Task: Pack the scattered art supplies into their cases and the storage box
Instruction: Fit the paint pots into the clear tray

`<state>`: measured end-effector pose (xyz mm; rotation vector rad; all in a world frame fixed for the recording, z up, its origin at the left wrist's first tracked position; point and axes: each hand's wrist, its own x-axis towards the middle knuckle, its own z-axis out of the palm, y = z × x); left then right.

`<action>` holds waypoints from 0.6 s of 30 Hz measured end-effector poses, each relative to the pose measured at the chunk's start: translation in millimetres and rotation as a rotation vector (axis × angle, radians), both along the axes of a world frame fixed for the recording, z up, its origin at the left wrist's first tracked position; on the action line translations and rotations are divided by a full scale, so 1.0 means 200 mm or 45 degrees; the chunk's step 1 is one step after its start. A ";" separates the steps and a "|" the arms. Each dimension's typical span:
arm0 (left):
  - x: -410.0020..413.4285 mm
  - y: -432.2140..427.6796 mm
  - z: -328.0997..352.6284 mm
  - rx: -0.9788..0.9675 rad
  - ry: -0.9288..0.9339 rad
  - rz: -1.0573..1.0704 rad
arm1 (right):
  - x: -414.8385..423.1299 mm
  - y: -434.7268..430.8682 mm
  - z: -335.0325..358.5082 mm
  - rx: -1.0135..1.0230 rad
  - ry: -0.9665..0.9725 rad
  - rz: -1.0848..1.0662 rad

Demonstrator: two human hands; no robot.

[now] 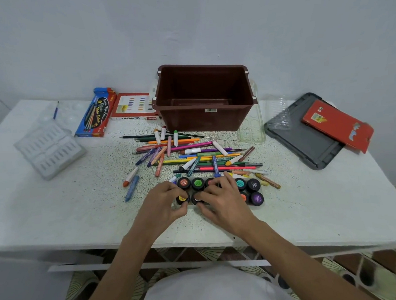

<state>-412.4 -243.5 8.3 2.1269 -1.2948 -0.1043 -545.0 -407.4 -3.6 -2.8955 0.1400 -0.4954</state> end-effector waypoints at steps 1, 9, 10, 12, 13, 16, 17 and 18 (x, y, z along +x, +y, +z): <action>0.00 0.00 0.00 0.005 -0.002 -0.003 | 0.00 0.00 0.00 0.004 0.000 0.003; 0.03 0.02 0.00 -0.016 0.109 -0.014 | 0.00 -0.01 0.02 -0.003 0.042 0.027; 0.03 0.02 0.00 -0.022 0.115 -0.007 | 0.00 -0.01 0.03 -0.011 0.052 0.034; 0.02 0.01 0.00 -0.025 0.097 0.022 | 0.00 -0.02 0.04 -0.021 0.064 0.044; 0.03 0.01 0.01 -0.029 0.082 0.046 | 0.00 -0.02 0.04 -0.008 0.050 0.049; 0.06 -0.03 0.02 -0.044 0.062 0.112 | 0.03 -0.03 0.05 0.098 -0.036 0.065; 0.08 -0.05 0.02 -0.018 0.053 0.116 | 0.05 -0.03 0.06 0.121 -0.047 0.065; 0.09 -0.06 0.02 0.031 0.044 0.111 | 0.07 -0.04 0.06 0.125 -0.043 0.059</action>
